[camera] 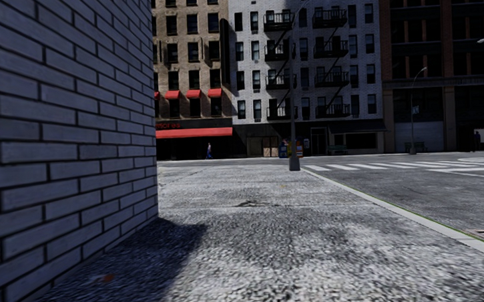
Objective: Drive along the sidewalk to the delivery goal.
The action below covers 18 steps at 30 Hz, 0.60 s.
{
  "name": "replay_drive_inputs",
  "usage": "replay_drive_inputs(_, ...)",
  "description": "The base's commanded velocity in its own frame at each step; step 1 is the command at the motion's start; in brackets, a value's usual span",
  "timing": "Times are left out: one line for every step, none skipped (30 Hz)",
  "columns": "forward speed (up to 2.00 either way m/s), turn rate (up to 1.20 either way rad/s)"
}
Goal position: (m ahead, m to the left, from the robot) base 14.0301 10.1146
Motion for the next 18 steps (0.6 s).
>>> replay_drive_inputs(2.0,0.0)
replay_drive_inputs(2.0,0.0)
replay_drive_inputs(2.0,0.0)
replay_drive_inputs(2.0,0.0)
replay_drive_inputs(2.0,0.0)
replay_drive_inputs(2.0,0.0)
replay_drive_inputs(2.0,0.0)
replay_drive_inputs(2.0,0.0)
replay_drive_inputs(2.0,0.0)
replay_drive_inputs(2.0,0.0)
replay_drive_inputs(2.0,0.0)
replay_drive_inputs(2.0,0.0)
replay_drive_inputs(2.0,0.0)
replay_drive_inputs(2.0,0.0)
replay_drive_inputs(2.0,0.0)
replay_drive_inputs(2.0,0.0)
replay_drive_inputs(2.0,0.0)
replay_drive_inputs(2.0,0.0)
